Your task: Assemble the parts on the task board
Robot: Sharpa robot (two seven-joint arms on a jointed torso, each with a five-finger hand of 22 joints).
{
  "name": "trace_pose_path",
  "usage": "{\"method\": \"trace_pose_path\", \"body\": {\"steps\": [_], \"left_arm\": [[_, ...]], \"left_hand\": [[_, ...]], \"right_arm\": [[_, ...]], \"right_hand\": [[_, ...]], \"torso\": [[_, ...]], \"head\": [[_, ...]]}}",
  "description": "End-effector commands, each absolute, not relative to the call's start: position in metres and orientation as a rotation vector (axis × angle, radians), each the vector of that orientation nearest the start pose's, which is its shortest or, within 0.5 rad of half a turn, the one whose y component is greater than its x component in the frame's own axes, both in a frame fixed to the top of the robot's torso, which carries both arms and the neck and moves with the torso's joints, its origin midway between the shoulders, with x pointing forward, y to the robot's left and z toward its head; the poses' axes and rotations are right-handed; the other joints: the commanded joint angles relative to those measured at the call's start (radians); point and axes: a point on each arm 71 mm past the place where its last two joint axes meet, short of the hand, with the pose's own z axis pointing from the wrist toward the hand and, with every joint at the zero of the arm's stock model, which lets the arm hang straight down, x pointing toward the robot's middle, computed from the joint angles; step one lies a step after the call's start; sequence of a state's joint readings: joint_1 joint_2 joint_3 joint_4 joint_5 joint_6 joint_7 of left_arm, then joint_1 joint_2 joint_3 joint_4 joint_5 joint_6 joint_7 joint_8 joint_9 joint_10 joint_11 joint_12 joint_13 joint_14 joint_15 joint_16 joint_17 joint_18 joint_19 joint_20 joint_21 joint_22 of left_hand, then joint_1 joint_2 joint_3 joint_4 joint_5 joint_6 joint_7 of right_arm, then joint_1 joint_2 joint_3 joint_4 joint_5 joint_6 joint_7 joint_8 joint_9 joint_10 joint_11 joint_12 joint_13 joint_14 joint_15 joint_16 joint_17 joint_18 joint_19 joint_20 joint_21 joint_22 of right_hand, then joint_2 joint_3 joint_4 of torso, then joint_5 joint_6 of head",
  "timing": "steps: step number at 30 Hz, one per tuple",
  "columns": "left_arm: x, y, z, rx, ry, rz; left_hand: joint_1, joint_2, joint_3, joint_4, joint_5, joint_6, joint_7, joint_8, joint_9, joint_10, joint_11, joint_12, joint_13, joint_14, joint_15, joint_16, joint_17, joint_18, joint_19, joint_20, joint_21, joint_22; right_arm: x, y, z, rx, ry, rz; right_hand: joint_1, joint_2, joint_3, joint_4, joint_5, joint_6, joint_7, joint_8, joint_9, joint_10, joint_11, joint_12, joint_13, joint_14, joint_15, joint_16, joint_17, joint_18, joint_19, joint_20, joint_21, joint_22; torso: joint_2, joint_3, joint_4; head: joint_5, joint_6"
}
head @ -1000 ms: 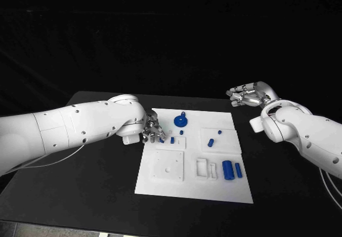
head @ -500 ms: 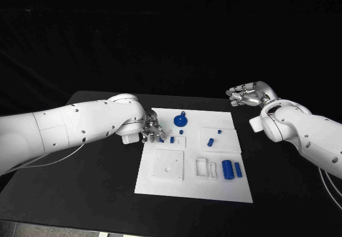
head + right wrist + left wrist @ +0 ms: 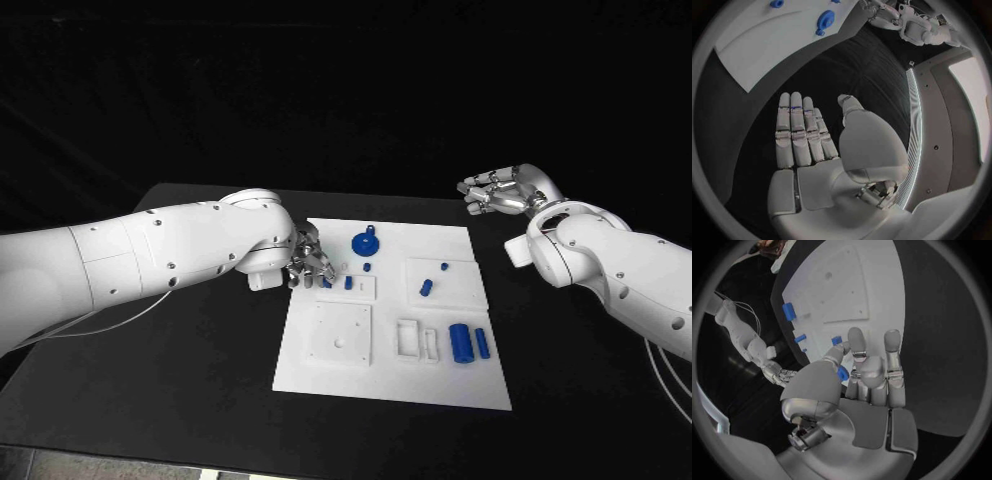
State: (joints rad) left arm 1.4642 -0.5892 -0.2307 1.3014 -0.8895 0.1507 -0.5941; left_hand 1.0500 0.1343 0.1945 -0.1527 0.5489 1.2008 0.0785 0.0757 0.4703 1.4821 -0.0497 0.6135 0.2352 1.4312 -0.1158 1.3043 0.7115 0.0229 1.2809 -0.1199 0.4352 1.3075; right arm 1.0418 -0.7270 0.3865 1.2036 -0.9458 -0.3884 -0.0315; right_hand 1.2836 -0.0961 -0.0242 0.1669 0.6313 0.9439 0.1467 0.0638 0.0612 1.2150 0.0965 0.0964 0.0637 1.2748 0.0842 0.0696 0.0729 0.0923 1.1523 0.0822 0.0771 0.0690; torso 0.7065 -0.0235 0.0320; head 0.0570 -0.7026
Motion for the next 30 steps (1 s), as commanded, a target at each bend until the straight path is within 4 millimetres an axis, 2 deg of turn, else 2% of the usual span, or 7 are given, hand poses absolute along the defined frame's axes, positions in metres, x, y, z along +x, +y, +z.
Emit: {"method": "trace_pose_path", "body": {"steps": [1, 8, 13, 26, 28, 30], "left_arm": [[0.529, 0.161, -0.182, -0.147, 2.376, -0.273], [0.53, 0.156, -0.182, -0.126, 2.38, -0.271], [0.53, 0.154, -0.182, -0.116, 2.385, -0.272], [0.53, 0.148, -0.182, -0.074, 2.392, -0.252], [0.532, 0.146, -0.182, -0.071, 2.39, -0.251], [0.532, 0.145, -0.183, -0.073, 2.388, -0.25]], "left_hand": [[0.024, 0.013, -0.003, -0.003, -0.005, 0.204, -0.108, -0.002, -0.001, 0.034, -0.026, -0.003, 0.0, -0.002, -0.006, -0.003, -0.001, 0.018, -0.004, 0.003, 0.005, 0.018], [0.014, 0.021, 0.002, -0.003, 0.013, 0.206, -0.109, -0.002, -0.001, 0.034, -0.026, -0.001, 0.001, -0.002, -0.006, 0.001, 0.006, 0.018, -0.005, 0.004, 0.006, 0.018], [0.011, 0.018, 0.005, -0.01, 0.01, 0.206, -0.109, -0.002, 0.0, 0.034, -0.026, -0.001, 0.002, -0.002, -0.006, 0.001, 0.007, 0.017, -0.005, 0.003, 0.006, 0.018], [0.023, 0.013, -0.004, -0.01, -0.011, 0.204, -0.108, -0.003, -0.002, 0.034, -0.026, -0.003, 0.003, -0.003, -0.006, -0.001, 0.004, 0.017, -0.007, 0.004, 0.006, 0.018], [0.023, 0.012, -0.007, -0.006, -0.017, 0.202, -0.108, -0.003, -0.002, 0.034, -0.025, -0.005, 0.002, -0.004, -0.006, -0.005, -0.003, 0.018, -0.007, 0.004, 0.005, 0.018], [0.025, 0.009, -0.016, 0.002, -0.04, 0.198, -0.107, -0.003, -0.002, 0.034, -0.023, -0.01, -0.002, -0.005, -0.005, -0.011, -0.013, 0.019, -0.008, 0.006, 0.003, 0.017]], "right_arm": [[0.559, -0.273, -0.148, 0.672, 1.412, 0.868], [0.559, -0.273, -0.148, 0.672, 1.412, 0.868], [0.559, -0.273, -0.148, 0.672, 1.412, 0.868], [0.559, -0.273, -0.148, 0.672, 1.412, 0.869], [0.559, -0.273, -0.148, 0.672, 1.412, 0.869], [0.559, -0.273, -0.148, 0.671, 1.412, 0.87]], "right_hand": [[-0.002, 0.003, 0.007, -0.002, 0.003, -0.003, 0.004, -0.004, -0.001, -0.007, 0.003, -0.005, -0.001, -0.005, 0.001, -0.004, -0.001, -0.006, -0.008, -0.001, -0.002, -0.002], [-0.004, 0.002, 0.006, -0.004, 0.003, -0.002, 0.004, -0.003, 0.0, -0.007, 0.004, -0.005, -0.001, -0.006, 0.001, -0.004, -0.001, -0.006, -0.009, -0.001, -0.003, -0.002], [-0.004, 0.002, 0.006, -0.004, 0.003, -0.002, 0.004, -0.003, 0.0, -0.007, 0.004, -0.005, -0.001, -0.006, 0.001, -0.004, -0.001, -0.006, -0.009, -0.001, -0.003, -0.002], [-0.004, 0.002, 0.006, -0.004, 0.003, -0.002, 0.004, -0.003, 0.0, -0.007, 0.004, -0.005, -0.001, -0.006, 0.001, -0.004, -0.001, -0.006, -0.009, -0.001, -0.003, -0.002], [-0.004, 0.002, 0.006, -0.004, 0.003, -0.002, 0.004, -0.003, 0.0, -0.007, 0.004, -0.005, -0.001, -0.006, 0.001, -0.004, -0.001, -0.006, -0.009, -0.001, -0.003, -0.002], [-0.004, 0.002, 0.006, -0.004, 0.003, -0.002, 0.004, -0.003, 0.0, -0.007, 0.004, -0.005, -0.001, -0.006, 0.001, -0.004, -0.001, -0.006, -0.009, -0.001, -0.003, -0.002]], "torso": [[0.0, 0.0004, -0.0009], [0.0, 0.0013, -0.0007], [0.0, 0.001, 0.0001], [0.0, 0.0002, -0.0008], [0.002, 0.0, -0.0018], [0.001, 0.0, -0.0018]], "head": [[0.001, 0.0], [0.0, -0.001], [-0.002, -0.001], [-0.006, -0.002], [-0.006, 0.0], [-0.008, -0.001]]}}
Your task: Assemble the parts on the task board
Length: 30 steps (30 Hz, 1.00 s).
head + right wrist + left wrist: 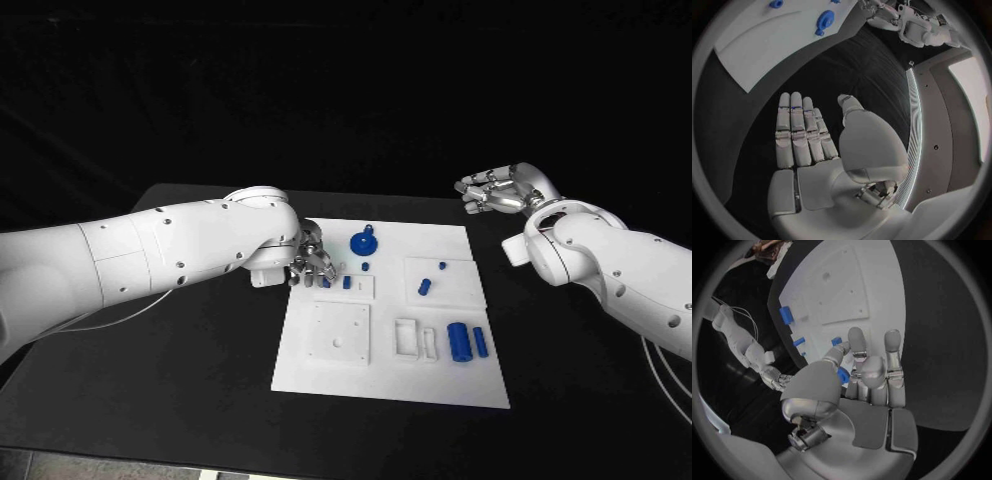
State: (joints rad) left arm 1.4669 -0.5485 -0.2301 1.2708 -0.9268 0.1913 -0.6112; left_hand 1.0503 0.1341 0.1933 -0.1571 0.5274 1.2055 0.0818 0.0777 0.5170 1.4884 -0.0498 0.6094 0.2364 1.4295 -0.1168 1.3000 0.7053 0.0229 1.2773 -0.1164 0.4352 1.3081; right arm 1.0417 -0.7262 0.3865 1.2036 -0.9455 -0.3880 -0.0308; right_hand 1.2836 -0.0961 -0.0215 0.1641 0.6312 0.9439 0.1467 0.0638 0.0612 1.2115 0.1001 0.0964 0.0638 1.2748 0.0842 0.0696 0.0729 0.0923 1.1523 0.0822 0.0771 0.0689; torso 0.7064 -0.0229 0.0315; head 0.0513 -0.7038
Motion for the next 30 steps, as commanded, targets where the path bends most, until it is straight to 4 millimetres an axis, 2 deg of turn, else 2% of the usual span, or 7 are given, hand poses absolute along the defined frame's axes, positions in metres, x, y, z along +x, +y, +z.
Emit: {"method": "trace_pose_path", "body": {"steps": [1, 3, 6, 10, 17, 25, 30], "left_arm": [[0.533, 0.145, -0.184, -0.074, 2.387, -0.25], [0.534, 0.145, -0.184, -0.079, 2.383, -0.25], [0.535, 0.146, -0.184, -0.086, 2.378, -0.25], [0.536, 0.147, -0.184, -0.096, 2.371, -0.248], [0.537, 0.149, -0.184, -0.109, 2.364, -0.244], [0.538, 0.152, -0.184, -0.116, 2.363, -0.238], [0.538, 0.155, -0.185, -0.124, 2.36, -0.237]], "left_hand": [[0.024, 0.01, -0.022, 0.012, -0.067, 0.192, -0.11, -0.005, -0.049, 0.028, -0.023, -0.008, -0.005, -0.004, -0.004, -0.011, -0.013, 0.019, -0.004, 0.003, 0.002, 0.016], [0.023, 0.004, -0.046, 0.031, -0.127, 0.189, -0.111, -0.005, -0.048, 0.028, -0.023, -0.012, -0.009, -0.005, -0.004, -0.017, -0.023, 0.02, -0.003, 0.005, -0.001, 0.015], [0.038, -0.012, -0.088, 0.062, -0.144, 0.184, -0.111, -0.005, -0.049, 0.029, -0.023, -0.016, -0.015, -0.005, -0.005, -0.024, -0.034, 0.02, -0.001, 0.004, -0.007, 0.015], [0.035, -0.045, -0.144, 0.114, -0.201, 0.182, -0.113, -0.005, -0.051, 0.029, -0.023, -0.021, -0.023, -0.007, -0.006, -0.034, -0.048, 0.017, 0.002, 0.002, -0.014, 0.014], [0.056, -0.071, -0.194, 0.184, -0.226, 0.182, -0.113, -0.005, -0.055, 0.028, -0.023, -0.024, -0.032, -0.008, -0.008, -0.04, -0.057, 0.013, 0.006, -0.002, -0.023, 0.016], [0.055, -0.09, -0.215, 0.213, -0.28, 0.184, -0.112, -0.004, -0.054, 0.028, -0.022, -0.026, -0.035, -0.009, -0.008, -0.043, -0.06, 0.012, 0.007, -0.003, -0.028, 0.016], [0.057, -0.094, -0.218, 0.224, -0.292, 0.185, -0.112, -0.004, -0.053, 0.028, -0.022, -0.025, -0.036, -0.009, -0.009, -0.043, -0.059, 0.012, 0.008, -0.002, -0.029, 0.016]], "right_arm": [[0.559, -0.273, -0.148, 0.671, 1.412, 0.87], [0.559, -0.273, -0.148, 0.671, 1.412, 0.87], [0.559, -0.273, -0.148, 0.671, 1.412, 0.87], [0.559, -0.273, -0.148, 0.672, 1.412, 0.87], [0.559, -0.273, -0.148, 0.671, 1.413, 0.871], [0.559, -0.274, -0.148, 0.672, 1.413, 0.87], [0.559, -0.274, -0.148, 0.672, 1.412, 0.869]], "right_hand": [[-0.004, 0.002, 0.004, -0.001, 0.003, -0.002, 0.004, -0.003, 0.0, -0.004, 0.0, -0.005, -0.002, -0.006, 0.001, -0.004, -0.001, -0.006, -0.009, -0.001, -0.003, -0.002], [-0.004, 0.002, 0.004, -0.001, 0.003, -0.002, 0.004, -0.003, 0.0, -0.004, 0.0, -0.005, -0.002, -0.006, 0.001, -0.004, -0.001, -0.006, -0.009, -0.001, -0.003, -0.002], [-0.004, 0.002, 0.004, -0.001, 0.003, -0.002, 0.004, -0.003, 0.0, -0.004, 0.0, -0.005, -0.002, -0.006, 0.001, -0.004, -0.001, -0.006, -0.009, -0.001, -0.003, -0.002], [-0.004, 0.002, 0.004, -0.001, 0.003, -0.002, 0.004, -0.003, 0.0, -0.004, 0.0, -0.005, -0.002, -0.006, 0.001, -0.004, -0.001, -0.006, -0.009, -0.001, -0.003, -0.002], [-0.004, 0.002, 0.003, -0.002, 0.004, -0.005, 0.004, -0.004, -0.001, -0.005, 0.0, -0.005, -0.002, -0.007, 0.002, -0.005, -0.001, -0.006, -0.01, 0.0, -0.003, -0.002], [-0.004, 0.002, 0.002, -0.002, 0.004, -0.007, 0.004, -0.004, -0.001, -0.006, 0.001, -0.005, -0.002, -0.008, 0.002, -0.004, -0.001, -0.007, -0.011, 0.0, -0.003, -0.002], [-0.004, 0.002, 0.002, -0.002, 0.004, -0.007, 0.004, -0.004, -0.001, -0.006, 0.001, -0.005, -0.002, -0.008, 0.002, -0.004, -0.001, -0.007, -0.011, 0.0, -0.003, -0.002]], "torso": [[0.001, -0.0005, -0.0015], [0.001, -0.0008, -0.0012], [0.001, -0.0006, -0.0004], [0.0, -0.0003, 0.0011], [0.0, -0.0009, 0.0012], [0.0, -0.0006, 0.0002], [0.0, -0.0015, 0.0004]], "head": [[-0.002, 0.0], [-0.004, -0.002], [-0.005, -0.002], [-0.006, -0.004], [-0.007, -0.004], [-0.008, -0.003], [-0.009, -0.003]]}}
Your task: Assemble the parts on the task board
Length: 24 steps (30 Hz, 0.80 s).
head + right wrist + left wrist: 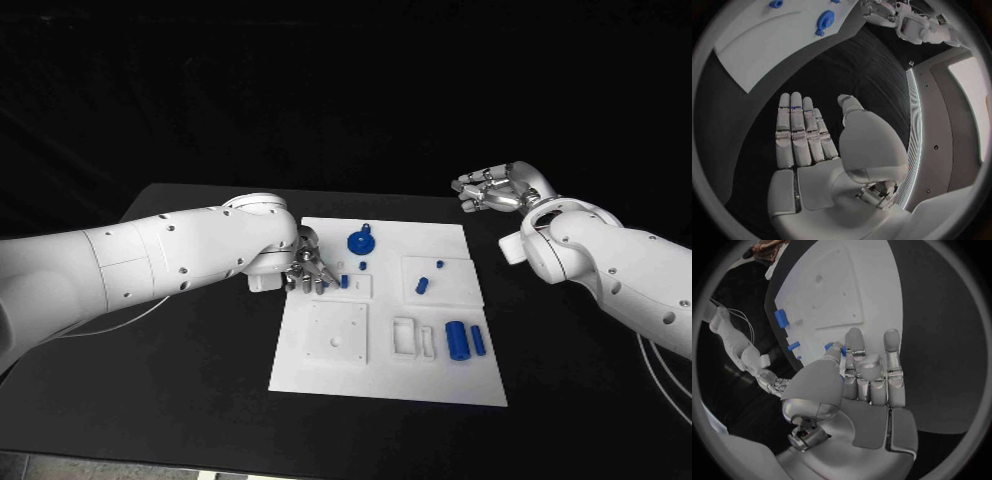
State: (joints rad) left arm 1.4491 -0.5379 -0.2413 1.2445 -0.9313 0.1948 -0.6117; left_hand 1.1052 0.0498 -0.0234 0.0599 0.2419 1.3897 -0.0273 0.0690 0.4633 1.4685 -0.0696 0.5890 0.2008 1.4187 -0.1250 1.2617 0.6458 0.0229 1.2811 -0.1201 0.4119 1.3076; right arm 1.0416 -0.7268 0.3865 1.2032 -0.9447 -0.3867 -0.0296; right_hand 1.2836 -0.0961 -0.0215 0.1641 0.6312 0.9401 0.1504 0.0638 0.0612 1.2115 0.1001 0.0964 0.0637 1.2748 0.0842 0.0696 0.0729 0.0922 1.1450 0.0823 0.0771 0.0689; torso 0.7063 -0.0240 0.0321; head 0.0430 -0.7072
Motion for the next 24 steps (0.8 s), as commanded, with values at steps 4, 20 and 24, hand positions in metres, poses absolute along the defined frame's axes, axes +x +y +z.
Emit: {"method": "trace_pose_path", "body": {"steps": [4, 20, 24], "left_arm": [[0.538, 0.158, -0.185, -0.13, 2.356, -0.242], [0.533, 0.172, -0.181, -0.319, 2.334, -0.395], [0.532, 0.174, -0.179, -0.38, 2.312, -0.451]], "left_hand": [[-0.003, -0.02, -0.006, 0.016, -0.021, 0.002, -0.003, 0.005, 0.001, 0.048, -0.002, -0.005, -0.001, 0.002, 0.0, -0.006, -0.002, 0.012, 0.005, 0.002, -0.007, 0.017], [0.003, -0.162, 0.079, 0.119, -0.129, -0.064, 0.024, 0.003, -0.032, 0.045, 0.015, -0.091, -0.026, -0.034, 0.006, -0.092, -0.107, -0.002, -0.004, -0.006, -0.058, 0.011], [0.008, -0.174, 0.075, 0.13, -0.151, -0.119, 0.038, 0.001, -0.058, 0.044, 0.019, -0.13, -0.032, -0.042, 0.008, -0.106, -0.124, -0.013, -0.008, -0.011, -0.077, 0.009]], "right_arm": [[0.559, -0.274, -0.149, 0.672, 1.412, 0.869], [0.558, -0.275, -0.151, 0.676, 1.415, 0.866], [0.558, -0.275, -0.152, 0.677, 1.415, 0.867]], "right_hand": [[-0.004, 0.002, 0.002, -0.002, 0.004, -0.003, 0.0, -0.004, -0.001, -0.006, 0.001, -0.005, -0.002, -0.008, 0.002, -0.004, -0.001, -0.006, -0.004, 0.0, -0.003, -0.002], [-0.004, 0.002, 0.001, -0.003, 0.004, -0.006, 0.001, -0.004, -0.001, -0.007, 0.001, -0.005, -0.001, -0.01, 0.003, -0.004, -0.001, -0.006, -0.006, 0.001, -0.003, -0.002], [-0.005, 0.001, 0.001, -0.003, 0.004, -0.007, 0.001, -0.004, -0.001, -0.009, 0.002, -0.005, -0.001, -0.011, 0.003, -0.004, -0.001, -0.007, -0.007, 0.002, -0.003, -0.002]], "torso": [[0.001, 0.0, -0.0012], [-0.001, -0.0008, 0.0023], [-0.001, -0.0002, 0.0013]], "head": [[-0.003, 0.0], [-0.01, 0.002], [-0.008, 0.004]]}}
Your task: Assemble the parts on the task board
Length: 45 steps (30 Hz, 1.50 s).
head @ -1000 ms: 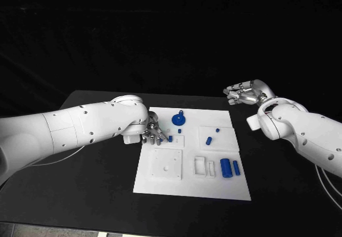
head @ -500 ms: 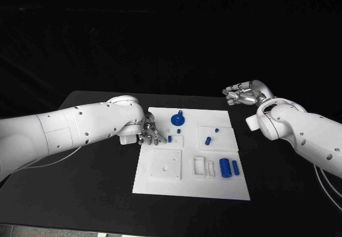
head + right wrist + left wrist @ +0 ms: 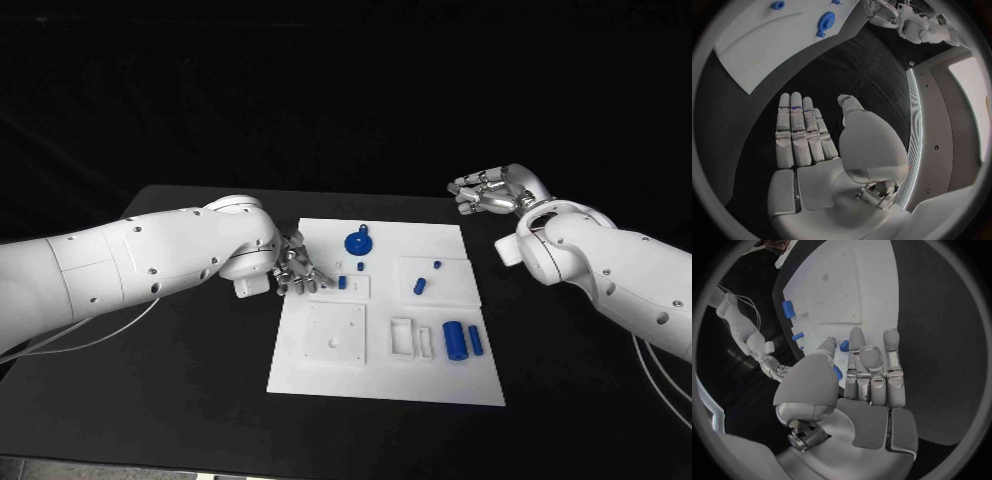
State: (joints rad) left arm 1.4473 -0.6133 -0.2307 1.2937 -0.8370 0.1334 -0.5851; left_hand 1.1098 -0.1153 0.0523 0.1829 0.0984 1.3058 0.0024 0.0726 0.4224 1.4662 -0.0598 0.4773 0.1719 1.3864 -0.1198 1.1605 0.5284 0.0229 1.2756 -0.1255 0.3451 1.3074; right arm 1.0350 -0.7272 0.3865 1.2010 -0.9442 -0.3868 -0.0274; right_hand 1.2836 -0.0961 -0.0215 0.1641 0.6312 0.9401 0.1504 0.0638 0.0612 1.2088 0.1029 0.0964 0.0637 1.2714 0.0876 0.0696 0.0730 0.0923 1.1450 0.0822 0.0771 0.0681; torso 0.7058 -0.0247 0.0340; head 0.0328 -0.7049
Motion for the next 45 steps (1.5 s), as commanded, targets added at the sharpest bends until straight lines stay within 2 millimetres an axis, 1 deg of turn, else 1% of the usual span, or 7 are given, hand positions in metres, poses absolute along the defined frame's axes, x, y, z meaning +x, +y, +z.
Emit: {"method": "trace_pose_path", "body": {"steps": [1, 9, 13, 14, 22, 29, 45], "left_arm": [[0.532, 0.175, -0.179, -0.397, 2.299, -0.466], [0.531, 0.181, -0.164, -0.489, 2.179, -0.648], [0.533, 0.182, -0.149, -0.482, 2.074, -0.769], [0.534, 0.182, -0.146, -0.47, 2.043, -0.789], [0.545, 0.167, -0.116, -0.287, 1.717, -0.961], [0.552, 0.148, -0.118, -0.143, 1.639, -0.909], [0.555, 0.115, -0.146, 0.369, 1.613, -0.777]], "left_hand": [[0.005, -0.008, -0.003, 0.005, -0.005, -0.043, 0.012, 0.004, -0.048, 0.046, 0.01, -0.021, 0.001, -0.01, 0.003, -0.003, -0.012, -0.014, 0.001, -0.007, -0.018, 0.009], [0.068, 0.041, -0.021, -0.094, 0.035, -0.123, 0.044, 0.007, -0.136, -0.013, 0.03, -0.159, -0.037, -0.097, 0.035, -0.075, -0.077, -0.023, -0.055, 0.021, -0.119, -0.037], [0.225, 0.099, 0.024, -0.213, 0.208, -0.13, 0.055, 0.014, -0.167, -0.104, 0.058, -0.246, -0.096, -0.174, 0.065, -0.166, -0.139, -0.023, -0.114, 0.051, -0.206, -0.102], [0.243, 0.102, 0.03, -0.231, 0.216, -0.131, 0.059, 0.013, -0.174, -0.114, 0.062, -0.258, -0.106, -0.182, 0.068, -0.179, -0.149, -0.023, -0.117, 0.053, -0.214, -0.109], [0.31, 0.117, 0.108, -0.373, 0.123, -0.155, 0.105, -0.006, -0.307, -0.186, 0.114, -0.413, -0.111, -0.175, 0.097, -0.242, -0.228, 0.02, -0.157, 0.077, -0.212, -0.007], [0.298, 0.128, 0.118, -0.392, 0.102, -0.137, 0.102, -0.009, -0.335, -0.216, 0.121, -0.418, -0.113, -0.138, 0.095, -0.228, -0.241, 0.042, -0.133, 0.078, -0.194, 0.023], [0.268, 0.101, 0.142, -0.405, 0.073, -0.159, 0.105, -0.01, -0.355, -0.262, 0.133, -0.419, -0.114, -0.084, 0.098, -0.216, -0.254, 0.061, -0.083, 0.084, -0.181, 0.019]], "right_arm": [[0.558, -0.275, -0.152, 0.677, 1.416, 0.867], [0.558, -0.276, -0.154, 0.681, 1.418, 0.866], [0.558, -0.276, -0.154, 0.682, 1.418, 0.865], [0.558, -0.277, -0.155, 0.683, 1.418, 0.865], [0.558, -0.279, -0.155, 0.686, 1.414, 0.862], [0.558, -0.276, -0.155, 0.686, 1.415, 0.867], [0.558, -0.267, -0.155, 0.676, 1.42, 0.889]], "right_hand": [[-0.005, 0.001, 0.001, -0.003, 0.004, -0.007, 0.001, -0.004, -0.001, -0.006, -0.001, -0.005, -0.001, -0.008, 0.0, -0.004, -0.002, -0.007, -0.007, 0.002, -0.003, -0.001], [-0.006, 0.002, 0.0, -0.003, 0.004, -0.007, 0.001, -0.004, -0.001, -0.007, -0.001, -0.005, -0.001, -0.008, 0.0, -0.004, -0.001, -0.007, -0.008, 0.002, -0.003, -0.001], [-0.006, 0.002, 0.0, -0.003, 0.004, -0.007, 0.001, -0.004, -0.001, -0.007, -0.001, -0.005, -0.001, -0.008, 0.0, -0.004, -0.001, -0.007, -0.008, 0.002, -0.003, -0.001], [-0.006, 0.002, 0.0, -0.003, 0.004, -0.007, 0.001, -0.004, -0.001, -0.007, -0.001, -0.005, -0.001, -0.008, 0.0, -0.004, -0.001, -0.007, -0.008, 0.002, -0.003, -0.001], [-0.005, 0.002, 0.0, -0.005, 0.004, -0.001, 0.001, -0.003, -0.001, -0.007, -0.001, -0.004, -0.002, -0.009, 0.0, -0.004, -0.001, -0.007, -0.009, 0.002, -0.003, -0.001], [-0.002, 0.004, 0.003, -0.008, 0.005, 0.0, 0.001, -0.004, -0.001, -0.008, -0.001, -0.005, -0.002, -0.009, 0.0, -0.004, -0.001, -0.007, -0.009, 0.002, -0.003, -0.001], [-0.001, 0.004, 0.005, -0.009, 0.005, 0.0, 0.001, -0.004, -0.001, -0.008, -0.001, -0.005, -0.002, -0.009, 0.0, -0.004, -0.001, -0.007, -0.009, 0.002, -0.003, -0.001]], "torso": [[-0.001, 0.0003, -0.0009], [0.0, 0.0013, -0.0014], [0.0, 0.0013, -0.0016], [0.0, 0.0009, -0.0013], [0.0, 0.0011, -0.0008], [0.001, 0.0004, -0.0012], [0.002, 0.0027, -0.0045]], "head": [[0.002, 0.002], [-0.003, 0.004], [-0.007, 0.009], [-0.008, 0.01], [-0.008, 0.019], [-0.01, 0.023], [-0.016, 0.025]]}}
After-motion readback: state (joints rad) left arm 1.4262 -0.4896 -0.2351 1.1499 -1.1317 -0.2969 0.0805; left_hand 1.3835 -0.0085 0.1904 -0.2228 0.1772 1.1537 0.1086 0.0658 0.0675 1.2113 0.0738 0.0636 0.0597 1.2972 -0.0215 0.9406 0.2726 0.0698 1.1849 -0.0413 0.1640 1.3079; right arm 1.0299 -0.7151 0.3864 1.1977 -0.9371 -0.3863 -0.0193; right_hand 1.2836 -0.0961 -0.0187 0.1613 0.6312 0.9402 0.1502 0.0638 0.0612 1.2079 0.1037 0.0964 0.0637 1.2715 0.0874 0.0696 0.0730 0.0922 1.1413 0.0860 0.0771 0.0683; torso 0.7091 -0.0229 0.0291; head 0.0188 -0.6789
